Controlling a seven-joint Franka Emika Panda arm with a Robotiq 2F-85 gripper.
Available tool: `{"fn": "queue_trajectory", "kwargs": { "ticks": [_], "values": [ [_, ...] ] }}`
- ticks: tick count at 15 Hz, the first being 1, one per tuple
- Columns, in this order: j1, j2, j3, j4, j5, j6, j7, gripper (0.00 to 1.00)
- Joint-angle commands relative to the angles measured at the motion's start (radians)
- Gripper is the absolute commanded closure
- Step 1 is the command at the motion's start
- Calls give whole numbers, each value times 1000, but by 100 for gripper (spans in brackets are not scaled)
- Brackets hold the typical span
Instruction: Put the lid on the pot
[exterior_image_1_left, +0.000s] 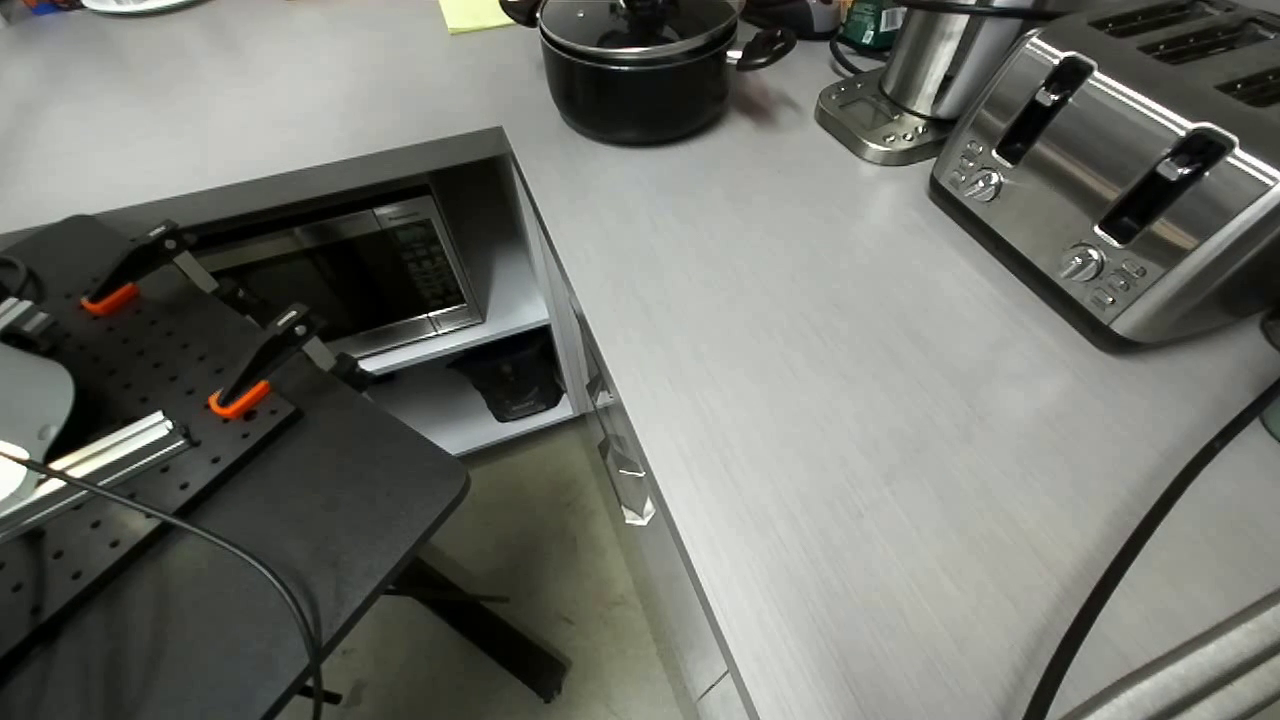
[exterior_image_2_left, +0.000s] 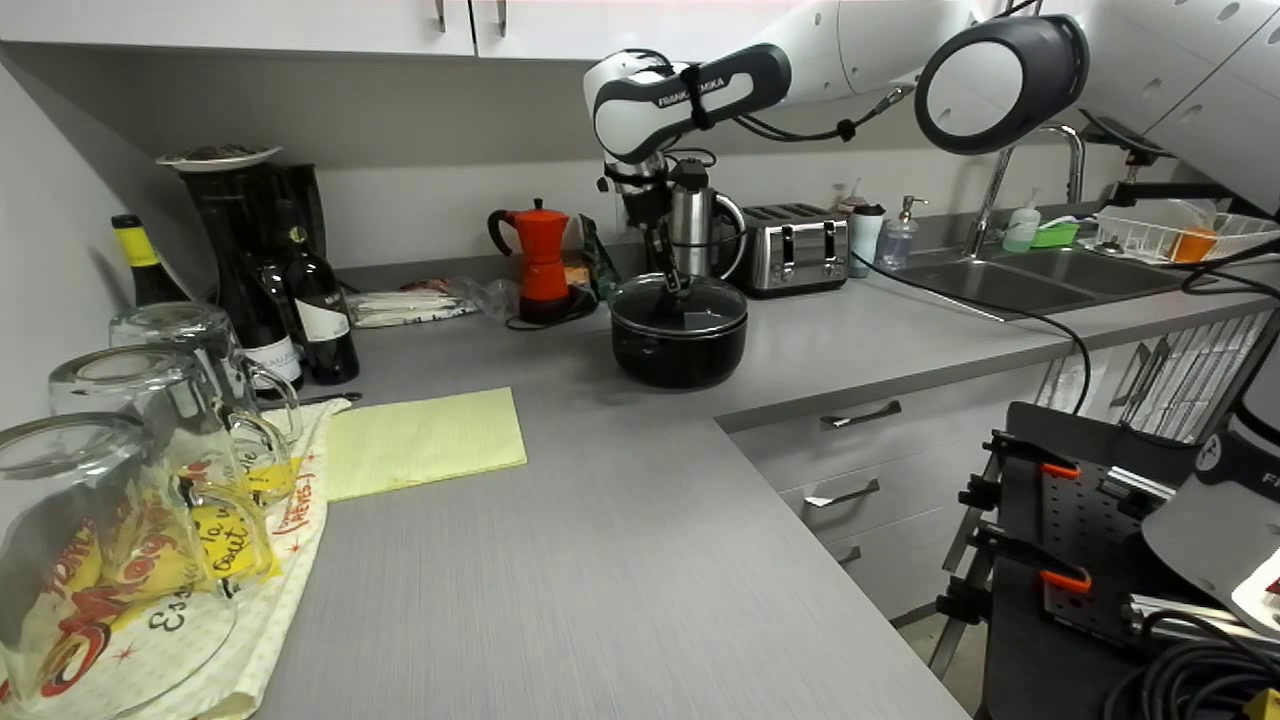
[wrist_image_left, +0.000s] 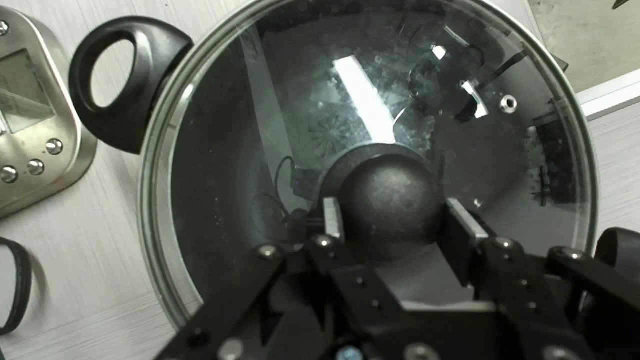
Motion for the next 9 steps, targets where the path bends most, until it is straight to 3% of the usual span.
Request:
{"fn": "queue_trajectory", "kwargs": {
  "ticks": [1, 9],
  "values": [
    [-5, 35, 2, 85, 18, -54, 15, 75],
    [-7, 52, 8, 101, 21, -64, 23, 75]
  ]
}}
